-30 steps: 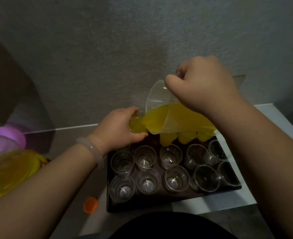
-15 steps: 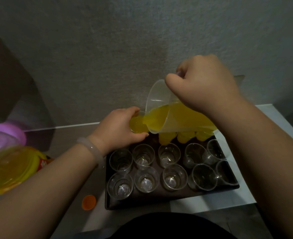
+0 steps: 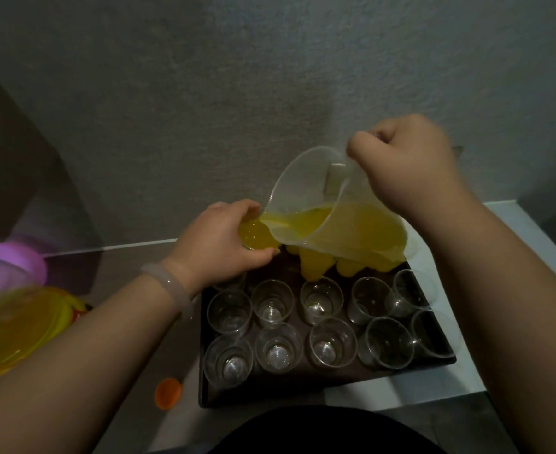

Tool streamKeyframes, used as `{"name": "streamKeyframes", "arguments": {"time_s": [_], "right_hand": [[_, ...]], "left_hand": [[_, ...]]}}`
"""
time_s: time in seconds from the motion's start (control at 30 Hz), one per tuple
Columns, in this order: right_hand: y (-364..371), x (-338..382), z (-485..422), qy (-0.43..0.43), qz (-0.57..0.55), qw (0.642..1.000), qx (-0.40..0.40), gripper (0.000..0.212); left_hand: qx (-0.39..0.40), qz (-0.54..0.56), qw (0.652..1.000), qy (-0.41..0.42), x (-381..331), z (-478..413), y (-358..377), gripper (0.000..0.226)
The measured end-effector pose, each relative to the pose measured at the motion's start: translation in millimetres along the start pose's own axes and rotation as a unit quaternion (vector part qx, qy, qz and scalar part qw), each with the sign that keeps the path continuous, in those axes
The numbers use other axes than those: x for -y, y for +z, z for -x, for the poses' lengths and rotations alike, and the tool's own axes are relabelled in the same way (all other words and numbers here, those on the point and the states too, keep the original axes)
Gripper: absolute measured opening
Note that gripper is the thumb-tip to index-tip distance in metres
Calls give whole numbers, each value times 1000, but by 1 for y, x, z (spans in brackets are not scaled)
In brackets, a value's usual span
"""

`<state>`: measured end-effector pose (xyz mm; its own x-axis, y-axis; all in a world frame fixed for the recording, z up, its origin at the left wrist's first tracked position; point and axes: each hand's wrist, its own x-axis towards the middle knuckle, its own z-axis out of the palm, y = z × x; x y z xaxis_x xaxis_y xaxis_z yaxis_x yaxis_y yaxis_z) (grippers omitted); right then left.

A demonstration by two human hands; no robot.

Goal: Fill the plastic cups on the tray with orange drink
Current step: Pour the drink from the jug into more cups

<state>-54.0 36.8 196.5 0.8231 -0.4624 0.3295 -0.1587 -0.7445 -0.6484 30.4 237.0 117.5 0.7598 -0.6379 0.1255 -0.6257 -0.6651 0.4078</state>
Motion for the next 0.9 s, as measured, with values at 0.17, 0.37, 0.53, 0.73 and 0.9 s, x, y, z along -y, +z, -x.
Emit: {"name": "streamKeyframes", "arguments": {"time_s": [0.17, 0.37, 0.53, 0.73, 0.9], "right_hand": [[-1, -21, 4, 88, -162, 981, -64, 39], [-6, -37, 8, 153, -273, 943, -116, 32], [-11, -40, 10, 164, -295, 929, -153, 29], [-18, -45, 12, 187, -304, 918, -171, 23], [-20, -49, 15, 184, -313, 916, -171, 28]], "left_hand": [[-7, 29, 1000, -11, 3, -4, -1, 71], [56, 11, 998, 8, 1, -16, -2, 76], [143, -44, 987, 66, -3, -30, 1, 72], [222, -95, 960, 139, -5, -49, 9, 72], [263, -122, 943, 165, -3, -59, 17, 76]]}}
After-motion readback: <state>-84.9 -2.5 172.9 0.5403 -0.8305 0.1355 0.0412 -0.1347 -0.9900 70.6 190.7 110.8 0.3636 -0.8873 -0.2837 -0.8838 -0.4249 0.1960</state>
